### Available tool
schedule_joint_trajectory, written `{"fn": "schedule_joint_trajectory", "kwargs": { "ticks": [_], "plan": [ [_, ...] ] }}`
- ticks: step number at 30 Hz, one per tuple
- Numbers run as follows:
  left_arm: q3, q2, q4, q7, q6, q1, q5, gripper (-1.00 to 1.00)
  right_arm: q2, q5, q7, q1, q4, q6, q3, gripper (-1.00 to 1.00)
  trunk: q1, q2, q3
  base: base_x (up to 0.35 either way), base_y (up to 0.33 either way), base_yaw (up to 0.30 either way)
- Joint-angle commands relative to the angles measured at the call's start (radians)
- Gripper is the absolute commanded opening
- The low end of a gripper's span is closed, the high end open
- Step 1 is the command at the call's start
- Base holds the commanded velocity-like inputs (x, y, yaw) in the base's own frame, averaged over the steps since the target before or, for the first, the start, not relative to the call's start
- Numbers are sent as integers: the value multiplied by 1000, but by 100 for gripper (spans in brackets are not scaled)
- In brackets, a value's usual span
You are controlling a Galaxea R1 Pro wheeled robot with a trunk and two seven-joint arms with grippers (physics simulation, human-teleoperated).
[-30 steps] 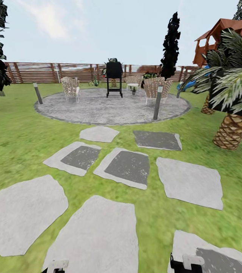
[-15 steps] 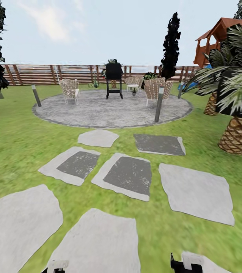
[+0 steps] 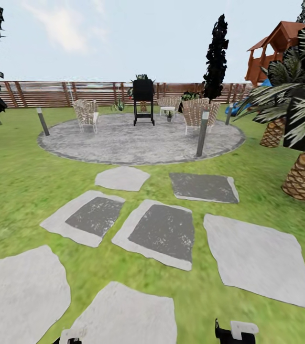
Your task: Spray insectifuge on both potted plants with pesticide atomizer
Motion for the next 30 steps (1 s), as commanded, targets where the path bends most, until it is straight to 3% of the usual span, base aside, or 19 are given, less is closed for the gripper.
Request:
{"fn": "schedule_joint_trajectory", "kwargs": {
  "ticks": [1,30],
  "plan": [
    [-1,0,1,1,-4,-1,3,-100,0,11,-4,-1,1,-2,-7,100,0,0,-1,336,0,0],
    [-1,0,1,1,-4,-1,3,-100,3,11,-5,-1,1,-2,-6,100,0,0,-1,336,0,0]
  ]
}}
